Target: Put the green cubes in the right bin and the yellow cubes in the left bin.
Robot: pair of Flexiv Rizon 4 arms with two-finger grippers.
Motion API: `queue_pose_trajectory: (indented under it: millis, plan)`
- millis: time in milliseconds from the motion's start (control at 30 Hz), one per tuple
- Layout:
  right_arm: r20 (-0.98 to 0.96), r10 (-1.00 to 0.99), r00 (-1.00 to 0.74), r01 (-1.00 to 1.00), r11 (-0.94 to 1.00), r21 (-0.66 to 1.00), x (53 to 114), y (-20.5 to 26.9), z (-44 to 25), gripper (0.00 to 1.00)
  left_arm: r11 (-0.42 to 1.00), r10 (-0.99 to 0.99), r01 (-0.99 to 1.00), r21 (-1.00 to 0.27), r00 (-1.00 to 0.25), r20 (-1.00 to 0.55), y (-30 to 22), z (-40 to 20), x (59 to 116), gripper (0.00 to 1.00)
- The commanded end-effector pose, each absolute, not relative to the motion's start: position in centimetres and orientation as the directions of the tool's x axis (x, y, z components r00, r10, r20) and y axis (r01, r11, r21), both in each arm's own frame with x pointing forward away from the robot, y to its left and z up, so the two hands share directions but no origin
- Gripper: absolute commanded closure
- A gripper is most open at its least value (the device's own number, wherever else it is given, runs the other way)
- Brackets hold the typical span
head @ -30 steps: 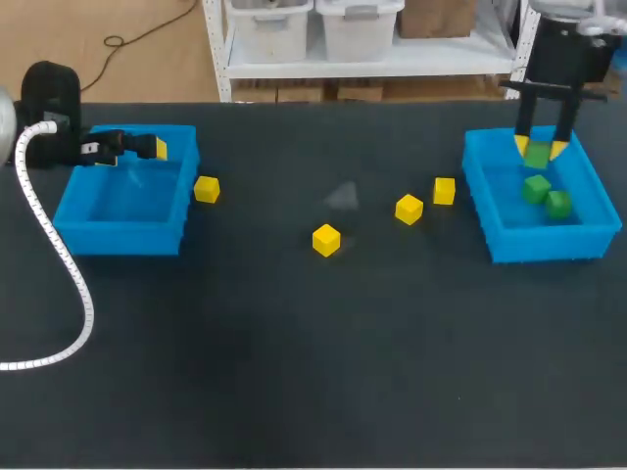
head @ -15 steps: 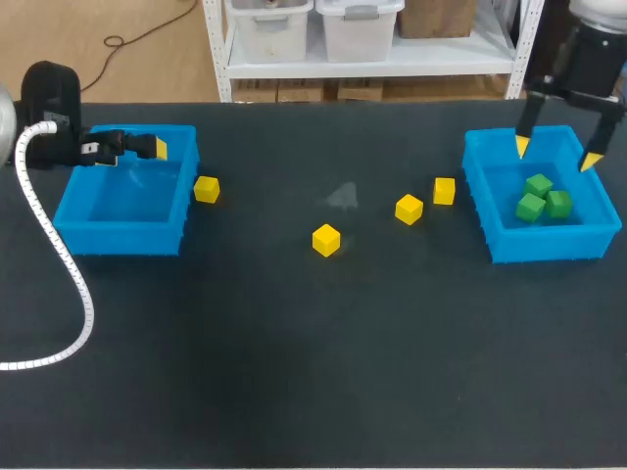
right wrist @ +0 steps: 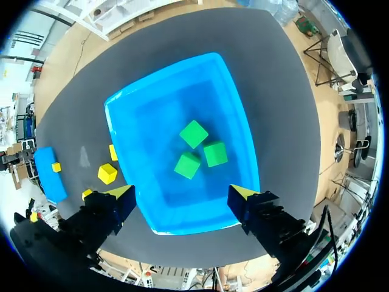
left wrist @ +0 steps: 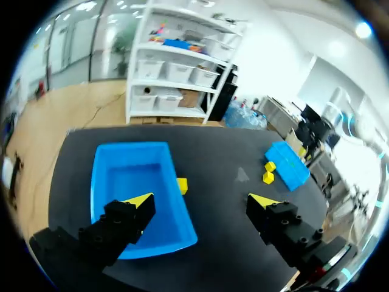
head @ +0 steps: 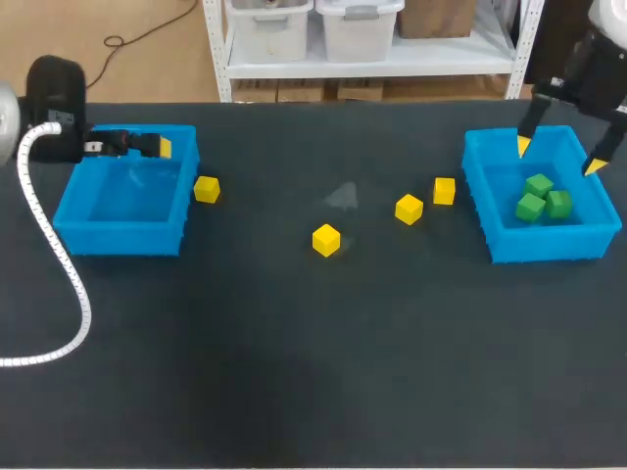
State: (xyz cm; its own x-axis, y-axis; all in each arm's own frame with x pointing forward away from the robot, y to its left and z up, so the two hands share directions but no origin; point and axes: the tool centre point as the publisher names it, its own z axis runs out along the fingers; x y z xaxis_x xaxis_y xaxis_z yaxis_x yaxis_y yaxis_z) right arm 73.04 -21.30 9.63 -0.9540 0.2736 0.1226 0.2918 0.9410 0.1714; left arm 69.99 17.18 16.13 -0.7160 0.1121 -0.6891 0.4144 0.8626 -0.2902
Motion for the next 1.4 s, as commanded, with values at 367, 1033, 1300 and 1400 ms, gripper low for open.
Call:
queue_pose_trajectory:
  millis: [367,1033,1300,1400]
  plan:
    - [-0.393,0.340,-0.855,0.293,0.940,0.175,72.4,-21.3,9.6,0.00,0.659,0.722,0.752,0.029,-0.621,-0.305,5.2,10.6,68.5,0.00]
    - [-0.393,0.340,-0.855,0.293,0.940,0.175,72.4,-21.3,9.6,0.00,0.641,0.766,0.767,0.046,-0.642,0.025,-1.7,3.0,68.8,0.00]
    - [-0.393,0.340,-0.855,0.293,0.940,0.175,72.4,-21.3,9.6,0.00,0.704,0.709,0.710,-0.002,-0.704,0.036,-3.6,3.0,68.8,0.00]
    - [-0.393,0.340,-0.855,0.293,0.940,0.175,72.4,-21.3,9.6,0.00,0.717,0.696,0.697,0.004,-0.716,0.055,-4.0,2.4,68.9,0.00]
